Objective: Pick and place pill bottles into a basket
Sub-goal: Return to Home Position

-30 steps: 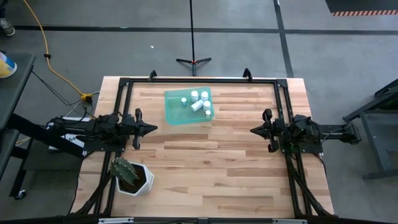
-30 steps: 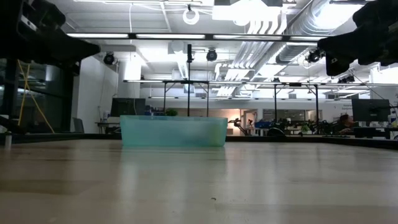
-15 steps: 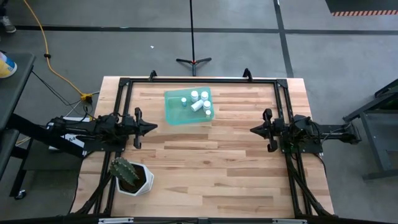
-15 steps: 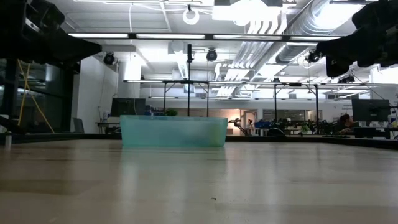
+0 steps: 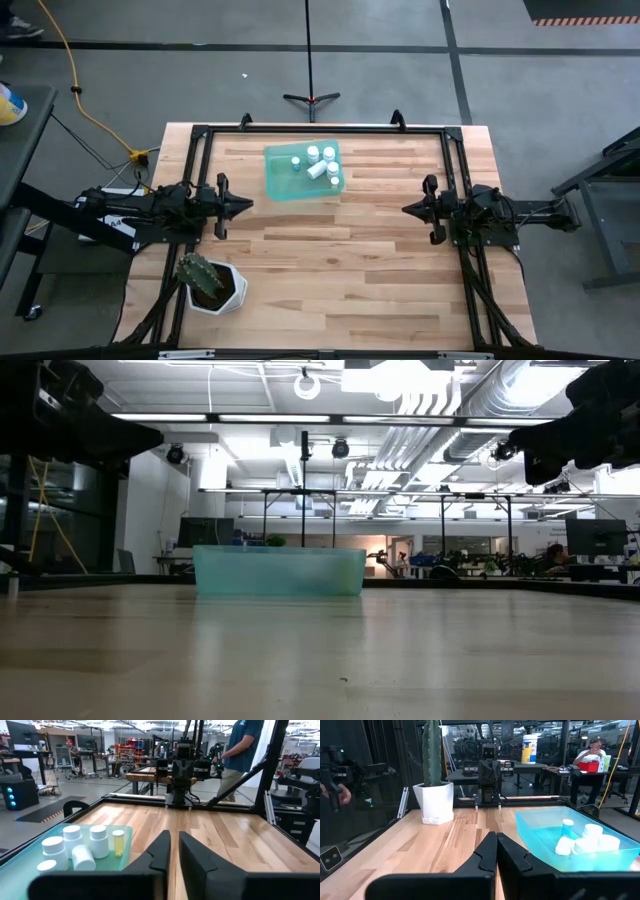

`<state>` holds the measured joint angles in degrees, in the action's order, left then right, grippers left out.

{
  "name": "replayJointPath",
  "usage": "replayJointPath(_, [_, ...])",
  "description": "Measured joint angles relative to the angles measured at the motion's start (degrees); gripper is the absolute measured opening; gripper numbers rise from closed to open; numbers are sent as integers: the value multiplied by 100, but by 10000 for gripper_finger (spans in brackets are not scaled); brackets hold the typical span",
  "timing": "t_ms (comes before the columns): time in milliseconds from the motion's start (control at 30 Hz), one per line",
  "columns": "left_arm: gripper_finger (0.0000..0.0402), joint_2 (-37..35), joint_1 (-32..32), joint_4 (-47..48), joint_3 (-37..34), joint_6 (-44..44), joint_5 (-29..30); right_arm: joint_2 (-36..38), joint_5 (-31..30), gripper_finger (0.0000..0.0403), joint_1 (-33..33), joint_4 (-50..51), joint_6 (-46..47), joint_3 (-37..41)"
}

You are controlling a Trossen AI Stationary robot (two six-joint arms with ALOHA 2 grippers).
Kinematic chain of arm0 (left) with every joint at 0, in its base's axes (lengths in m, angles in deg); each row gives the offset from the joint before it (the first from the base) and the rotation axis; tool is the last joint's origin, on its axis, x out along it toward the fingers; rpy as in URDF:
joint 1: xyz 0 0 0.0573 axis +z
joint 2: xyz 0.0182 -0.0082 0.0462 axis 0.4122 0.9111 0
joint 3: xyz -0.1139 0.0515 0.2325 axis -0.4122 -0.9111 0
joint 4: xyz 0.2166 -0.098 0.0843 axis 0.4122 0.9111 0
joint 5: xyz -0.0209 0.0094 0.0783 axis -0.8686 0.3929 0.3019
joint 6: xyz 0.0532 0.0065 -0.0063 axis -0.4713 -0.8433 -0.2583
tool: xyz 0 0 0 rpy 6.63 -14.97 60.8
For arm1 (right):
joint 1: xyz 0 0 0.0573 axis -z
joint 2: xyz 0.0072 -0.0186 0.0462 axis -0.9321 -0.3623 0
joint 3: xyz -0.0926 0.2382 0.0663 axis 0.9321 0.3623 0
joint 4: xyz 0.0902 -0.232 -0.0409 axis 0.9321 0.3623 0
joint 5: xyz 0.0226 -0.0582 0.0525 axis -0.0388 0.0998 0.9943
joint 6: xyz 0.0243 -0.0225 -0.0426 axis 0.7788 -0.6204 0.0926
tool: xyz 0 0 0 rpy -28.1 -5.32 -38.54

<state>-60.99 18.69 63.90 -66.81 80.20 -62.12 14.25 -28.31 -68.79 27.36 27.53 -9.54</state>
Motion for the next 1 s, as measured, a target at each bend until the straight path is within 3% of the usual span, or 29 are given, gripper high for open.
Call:
replayJointPath(267, [104,0,0,4,-2,0,-2,0,-2,0,0,8,0,0])
replayJointPath(1000, [104,0,0,4,-7,0,-7,-1,-3,0,0,6,0,0])
